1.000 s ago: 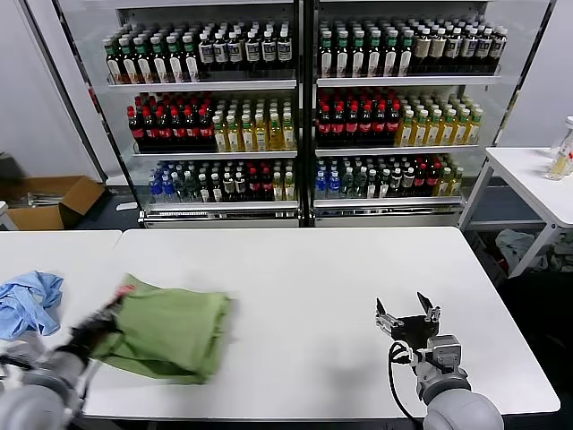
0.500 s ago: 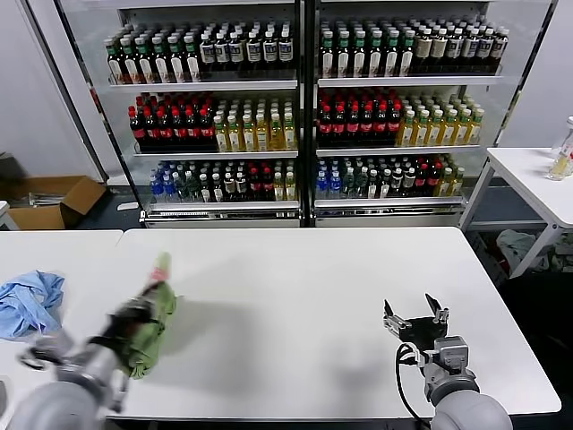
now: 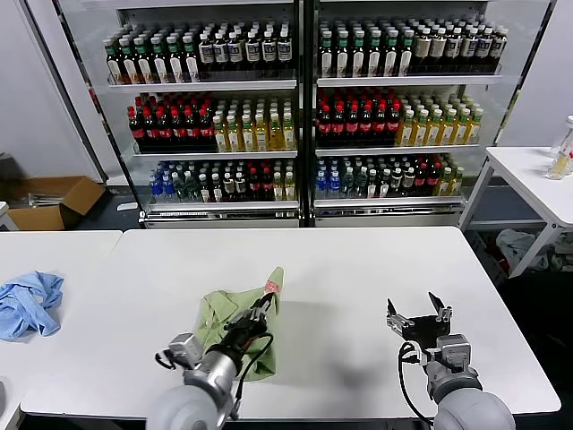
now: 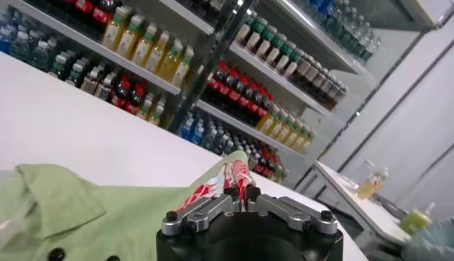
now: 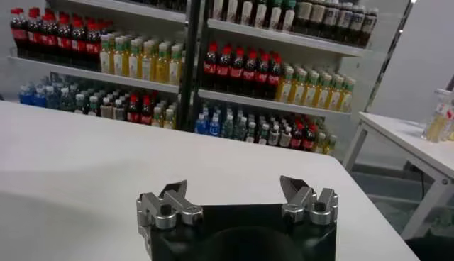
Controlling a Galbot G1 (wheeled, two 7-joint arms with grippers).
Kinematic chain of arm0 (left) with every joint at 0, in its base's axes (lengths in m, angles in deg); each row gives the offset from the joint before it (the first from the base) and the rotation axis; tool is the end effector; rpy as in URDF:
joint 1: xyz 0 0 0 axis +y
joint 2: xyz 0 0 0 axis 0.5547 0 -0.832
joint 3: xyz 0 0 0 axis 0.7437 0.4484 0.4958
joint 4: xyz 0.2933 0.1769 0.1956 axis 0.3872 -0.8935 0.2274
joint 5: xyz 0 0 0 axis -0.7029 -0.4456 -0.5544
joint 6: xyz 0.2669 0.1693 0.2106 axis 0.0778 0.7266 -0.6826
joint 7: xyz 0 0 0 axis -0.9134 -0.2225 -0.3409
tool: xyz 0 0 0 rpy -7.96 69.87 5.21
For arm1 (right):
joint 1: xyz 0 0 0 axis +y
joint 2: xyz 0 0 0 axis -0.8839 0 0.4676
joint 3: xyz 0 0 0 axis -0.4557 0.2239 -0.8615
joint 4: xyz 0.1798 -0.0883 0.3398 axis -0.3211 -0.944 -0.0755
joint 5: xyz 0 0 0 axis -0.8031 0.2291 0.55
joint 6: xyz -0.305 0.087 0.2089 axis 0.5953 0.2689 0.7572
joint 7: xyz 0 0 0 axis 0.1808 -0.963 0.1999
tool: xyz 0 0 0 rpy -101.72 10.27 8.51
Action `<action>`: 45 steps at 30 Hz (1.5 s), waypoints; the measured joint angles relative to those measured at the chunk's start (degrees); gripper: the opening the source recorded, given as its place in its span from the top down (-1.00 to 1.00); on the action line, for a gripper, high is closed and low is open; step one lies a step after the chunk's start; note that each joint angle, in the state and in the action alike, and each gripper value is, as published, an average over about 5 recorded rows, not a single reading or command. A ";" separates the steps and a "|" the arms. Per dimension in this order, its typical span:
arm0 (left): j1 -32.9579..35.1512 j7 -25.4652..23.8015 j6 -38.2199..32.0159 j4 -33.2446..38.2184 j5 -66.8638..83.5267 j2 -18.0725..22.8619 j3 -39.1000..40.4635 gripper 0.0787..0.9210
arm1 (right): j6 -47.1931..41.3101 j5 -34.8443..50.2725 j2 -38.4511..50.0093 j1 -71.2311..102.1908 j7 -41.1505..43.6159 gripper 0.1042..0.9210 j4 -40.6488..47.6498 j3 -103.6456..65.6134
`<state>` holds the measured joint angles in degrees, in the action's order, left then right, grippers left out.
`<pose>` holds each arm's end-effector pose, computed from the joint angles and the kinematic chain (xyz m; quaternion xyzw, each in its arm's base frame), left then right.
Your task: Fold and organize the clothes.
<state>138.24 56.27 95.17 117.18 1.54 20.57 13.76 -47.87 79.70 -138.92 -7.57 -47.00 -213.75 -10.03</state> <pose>0.2517 -0.0639 -0.2772 -0.1542 -0.9337 0.2768 0.1667 0.2291 -0.0579 -0.2524 0.0004 -0.9810 0.1014 0.1653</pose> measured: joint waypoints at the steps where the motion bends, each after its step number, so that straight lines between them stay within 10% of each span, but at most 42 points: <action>1: -0.45 0.06 -0.48 -0.51 -0.47 0.51 0.52 0.93 | 0.00 0.03 0.09 -0.01 0.00 -0.76 -0.06 -0.03; 26: 6.80 -9.64 -10.36 6.40 -17.65 -8.08 -10.48 -0.68 | -0.13 7.77 -2.89 -6.36 -0.51 -0.76 3.85 10.85; 37: 11.11 -9.91 -11.98 7.77 -21.37 -8.82 -15.51 -0.77 | -0.15 12.82 -6.11 -11.97 -0.69 -0.71 12.53 19.46; 45: 11.69 -9.84 -12.16 7.59 -22.15 -8.77 -16.46 -0.77 | -0.14 15.49 -6.60 -14.22 0.02 -0.22 16.19 21.02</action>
<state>149.94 46.42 83.01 124.77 -20.61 11.80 -2.70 -48.01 95.20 -145.52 -21.79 -46.98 -197.56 10.99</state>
